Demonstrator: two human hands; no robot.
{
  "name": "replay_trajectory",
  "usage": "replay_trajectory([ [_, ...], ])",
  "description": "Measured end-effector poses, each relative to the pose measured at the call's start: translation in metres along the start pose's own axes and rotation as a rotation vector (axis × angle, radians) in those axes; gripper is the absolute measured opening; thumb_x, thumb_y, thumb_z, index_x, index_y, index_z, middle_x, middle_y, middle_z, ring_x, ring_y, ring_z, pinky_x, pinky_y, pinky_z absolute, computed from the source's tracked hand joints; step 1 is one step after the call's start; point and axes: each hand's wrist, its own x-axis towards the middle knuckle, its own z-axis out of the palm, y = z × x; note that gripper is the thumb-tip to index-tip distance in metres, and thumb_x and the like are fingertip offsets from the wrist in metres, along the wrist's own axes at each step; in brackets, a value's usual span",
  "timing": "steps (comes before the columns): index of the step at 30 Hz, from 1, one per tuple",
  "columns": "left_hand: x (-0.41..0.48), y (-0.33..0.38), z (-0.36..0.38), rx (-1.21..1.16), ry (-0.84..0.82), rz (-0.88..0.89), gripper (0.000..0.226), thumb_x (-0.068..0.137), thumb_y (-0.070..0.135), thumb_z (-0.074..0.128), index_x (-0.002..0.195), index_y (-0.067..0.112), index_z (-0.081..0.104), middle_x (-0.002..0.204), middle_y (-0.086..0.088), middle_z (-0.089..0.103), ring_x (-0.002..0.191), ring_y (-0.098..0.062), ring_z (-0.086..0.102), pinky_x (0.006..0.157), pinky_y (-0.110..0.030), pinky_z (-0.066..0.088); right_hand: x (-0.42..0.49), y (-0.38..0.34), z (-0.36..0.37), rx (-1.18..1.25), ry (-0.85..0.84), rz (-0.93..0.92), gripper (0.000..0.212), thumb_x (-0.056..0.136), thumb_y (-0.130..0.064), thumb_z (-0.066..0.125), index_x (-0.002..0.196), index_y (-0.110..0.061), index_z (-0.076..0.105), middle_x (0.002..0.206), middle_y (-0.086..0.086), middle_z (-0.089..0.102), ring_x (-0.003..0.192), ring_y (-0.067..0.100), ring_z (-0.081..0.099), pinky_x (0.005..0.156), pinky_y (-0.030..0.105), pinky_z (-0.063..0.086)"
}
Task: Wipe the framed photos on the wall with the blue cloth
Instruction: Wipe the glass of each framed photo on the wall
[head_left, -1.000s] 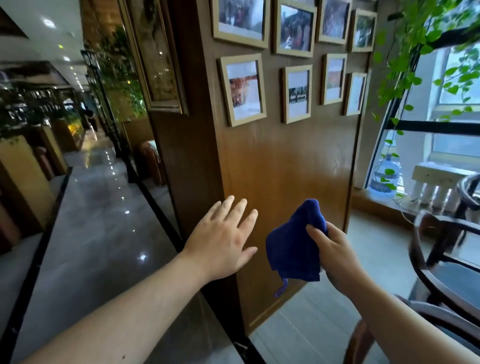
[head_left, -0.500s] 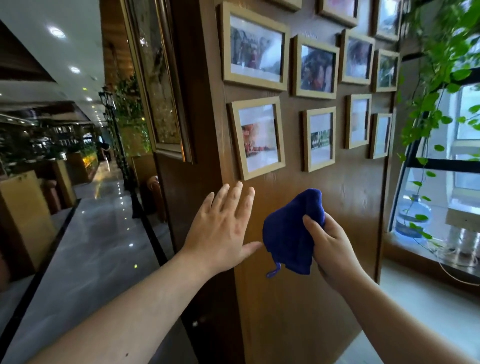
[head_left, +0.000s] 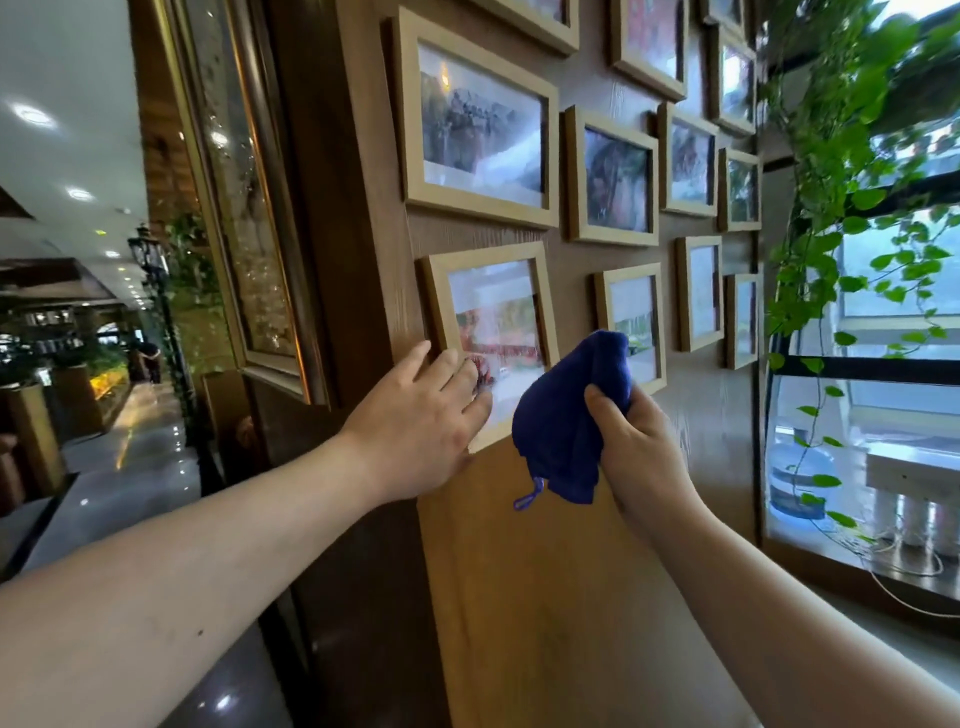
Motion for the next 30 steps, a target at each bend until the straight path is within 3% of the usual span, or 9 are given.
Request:
replay_trajectory([
  [5, 0.029, -0.018, 0.022, 0.112, 0.045, 0.12, 0.066, 0.096, 0.053, 0.03, 0.142, 0.007, 0.041, 0.146, -0.026, 0.043, 0.138, -0.048, 0.032, 0.112, -0.062, 0.026, 0.052, 0.009, 0.01, -0.058, -0.022, -0.097, 0.015, 0.098, -0.018, 0.048, 0.101, -0.027, 0.059, 0.092, 0.001, 0.07, 0.084, 0.018, 0.067, 0.071, 0.033, 0.055],
  [8, 0.037, -0.03, 0.033, 0.141, 0.058, 0.202, 0.071, 0.093, 0.061, 0.036, 0.137, 0.007, 0.048, 0.14, -0.027, 0.049, 0.134, -0.05, 0.037, 0.111, -0.063, 0.026, 0.081, 0.017, 0.018, -0.128, -0.047, -0.204, 0.015, 0.098, -0.015, 0.048, 0.098, -0.027, 0.057, 0.086, -0.002, 0.067, 0.076, 0.011, 0.064, 0.068, 0.028, 0.051],
  [11, 0.042, -0.041, 0.047, 0.143, 0.034, 0.265, 0.073, 0.09, 0.067, 0.041, 0.133, 0.009, 0.053, 0.137, -0.027, 0.052, 0.131, -0.049, 0.041, 0.109, -0.064, 0.03, 0.106, 0.03, 0.027, -0.222, -0.098, -0.3, 0.008, 0.097, -0.018, 0.049, 0.096, -0.023, 0.055, 0.08, 0.0, 0.062, 0.071, 0.013, 0.059, 0.065, 0.034, 0.049],
  [14, 0.041, -0.052, 0.06, 0.117, -0.009, 0.285, 0.07, 0.091, 0.066, 0.037, 0.136, 0.014, 0.051, 0.141, -0.024, 0.05, 0.133, -0.046, 0.04, 0.11, -0.062, 0.03, 0.128, 0.042, 0.038, -0.348, -0.192, -0.414, 0.021, 0.096, -0.018, 0.05, 0.114, -0.027, 0.053, 0.108, -0.003, 0.063, 0.098, 0.008, 0.059, 0.08, 0.03, 0.048],
  [16, 0.039, -0.058, 0.066, 0.128, -0.01, 0.301, 0.067, 0.092, 0.064, 0.036, 0.137, 0.015, 0.051, 0.141, -0.022, 0.05, 0.135, -0.044, 0.038, 0.11, -0.062, 0.03, 0.141, 0.048, 0.045, -0.446, -0.254, -0.527, 0.039, 0.096, -0.015, 0.051, 0.134, -0.022, 0.046, 0.141, 0.001, 0.05, 0.133, 0.014, 0.041, 0.105, 0.037, 0.039],
  [17, 0.038, -0.06, 0.068, 0.136, 0.0, 0.309, 0.066, 0.093, 0.062, 0.037, 0.136, 0.015, 0.051, 0.14, -0.021, 0.051, 0.135, -0.043, 0.039, 0.11, -0.062, 0.03, 0.146, 0.051, 0.049, -0.487, -0.279, -0.591, 0.043, 0.096, -0.016, 0.051, 0.138, -0.02, 0.043, 0.149, 0.002, 0.041, 0.141, 0.015, 0.029, 0.112, 0.042, 0.031],
  [19, 0.038, -0.063, 0.072, 0.156, 0.02, 0.322, 0.063, 0.094, 0.06, 0.038, 0.135, 0.014, 0.052, 0.137, -0.021, 0.053, 0.132, -0.042, 0.042, 0.109, -0.062, 0.031, 0.155, 0.057, 0.056, -0.571, -0.29, -0.7, 0.048, 0.094, -0.019, 0.049, 0.141, -0.017, 0.04, 0.153, 0.006, 0.035, 0.145, 0.019, 0.019, 0.116, 0.049, 0.023],
  [22, 0.038, -0.063, 0.077, 0.162, 0.067, 0.321, 0.059, 0.095, 0.058, 0.039, 0.133, 0.015, 0.053, 0.133, -0.02, 0.054, 0.129, -0.04, 0.044, 0.109, -0.063, 0.03, 0.161, 0.069, 0.062, -0.704, -0.252, -0.822, 0.053, 0.091, -0.021, 0.049, 0.142, -0.015, 0.038, 0.152, 0.011, 0.035, 0.145, 0.025, 0.019, 0.116, 0.051, 0.019],
  [30, 0.036, -0.06, 0.082, 0.148, 0.117, 0.287, 0.051, 0.095, 0.052, 0.043, 0.127, 0.015, 0.058, 0.139, -0.021, 0.052, 0.138, -0.041, 0.036, 0.109, -0.063, 0.028, 0.129, 0.132, 0.022, -0.907, -0.313, -0.941, 0.057, 0.088, -0.028, 0.054, 0.141, -0.017, 0.038, 0.151, 0.011, 0.032, 0.144, 0.029, 0.021, 0.112, 0.057, 0.025],
])
